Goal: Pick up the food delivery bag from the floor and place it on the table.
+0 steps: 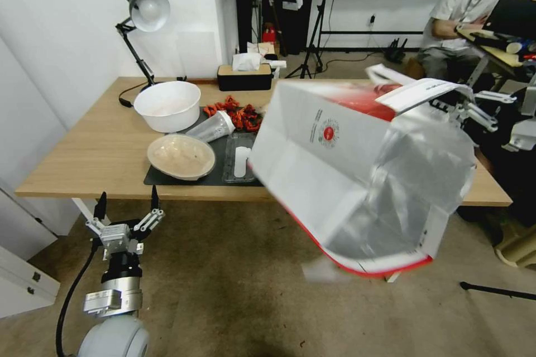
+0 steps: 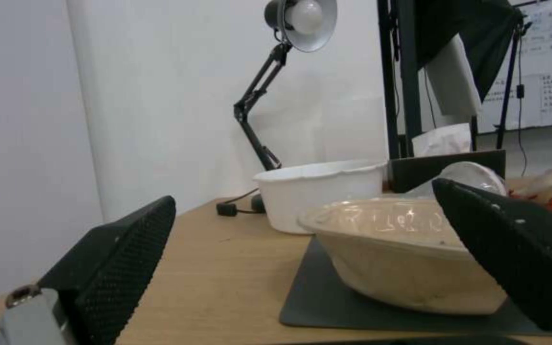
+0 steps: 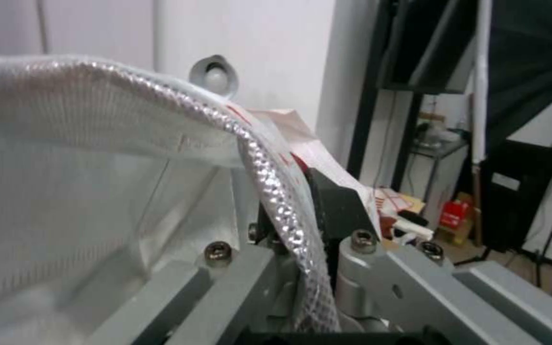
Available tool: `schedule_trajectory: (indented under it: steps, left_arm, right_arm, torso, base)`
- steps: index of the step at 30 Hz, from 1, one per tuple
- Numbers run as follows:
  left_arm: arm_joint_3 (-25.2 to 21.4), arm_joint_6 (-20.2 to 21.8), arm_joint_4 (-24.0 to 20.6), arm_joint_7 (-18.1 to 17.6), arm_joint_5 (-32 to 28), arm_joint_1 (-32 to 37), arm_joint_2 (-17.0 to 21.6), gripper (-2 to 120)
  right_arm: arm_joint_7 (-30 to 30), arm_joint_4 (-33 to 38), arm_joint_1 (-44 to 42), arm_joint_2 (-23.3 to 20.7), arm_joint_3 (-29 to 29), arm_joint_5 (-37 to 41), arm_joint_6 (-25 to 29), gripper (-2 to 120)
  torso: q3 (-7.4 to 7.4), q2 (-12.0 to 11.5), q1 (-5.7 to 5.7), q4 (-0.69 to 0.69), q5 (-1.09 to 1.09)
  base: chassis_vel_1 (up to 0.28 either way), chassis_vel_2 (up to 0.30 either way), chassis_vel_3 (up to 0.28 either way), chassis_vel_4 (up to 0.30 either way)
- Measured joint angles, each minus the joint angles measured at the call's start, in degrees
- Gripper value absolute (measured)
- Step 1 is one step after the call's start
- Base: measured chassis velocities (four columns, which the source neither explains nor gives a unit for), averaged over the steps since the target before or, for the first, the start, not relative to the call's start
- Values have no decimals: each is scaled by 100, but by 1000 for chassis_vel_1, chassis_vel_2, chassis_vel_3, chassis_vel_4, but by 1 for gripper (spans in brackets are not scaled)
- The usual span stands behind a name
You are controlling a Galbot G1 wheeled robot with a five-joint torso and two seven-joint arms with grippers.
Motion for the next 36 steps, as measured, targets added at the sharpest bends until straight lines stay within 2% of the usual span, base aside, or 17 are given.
schedule_trajectory:
  steps: [8,13,18,24,31,36]
  left_arm:
    - [58,-8,60,18,2,-94,21,100]
    - [126,-1,92,21,9,-158,19,100]
    - [188,22,111,21,18,-210,15,100]
    - [191,180,119,-35,49,-273,31,100]
    - [358,247,240,-57,8,-550,159,100]
    - [599,298,363,-63,3,-763,185,100]
  right_arm:
    - [708,6,48,165,-68,-51,-86,0]
    - [988,-112,122,122,-145,-132,-138,0]
    - [1160,-416,421,-123,-456,-220,-170,0]
    - [1561,-868,1174,-378,-1312,-409,-315,0]
    - [2220,-1025,1273,-321,-1443,-570,-541,0]
    - [2571,-1101,1267,-307,-1451,-657,-648,0]
  torso:
    - [-1,-3,-2,0,0]
    - [-2,-4,-2,-1,0]
    - [-2,-4,-3,0,0]
    - [-3,-6,-3,1,0]
    - [-4,-6,-3,-3,0]
    - [-3,-7,-3,0,0]
  base:
    - [0,0,0,0]
    - [0,0,0,0]
    - [0,0,0,0]
    - [0,0,0,0]
    - [0,0,0,0]
    - [0,0,0,0]
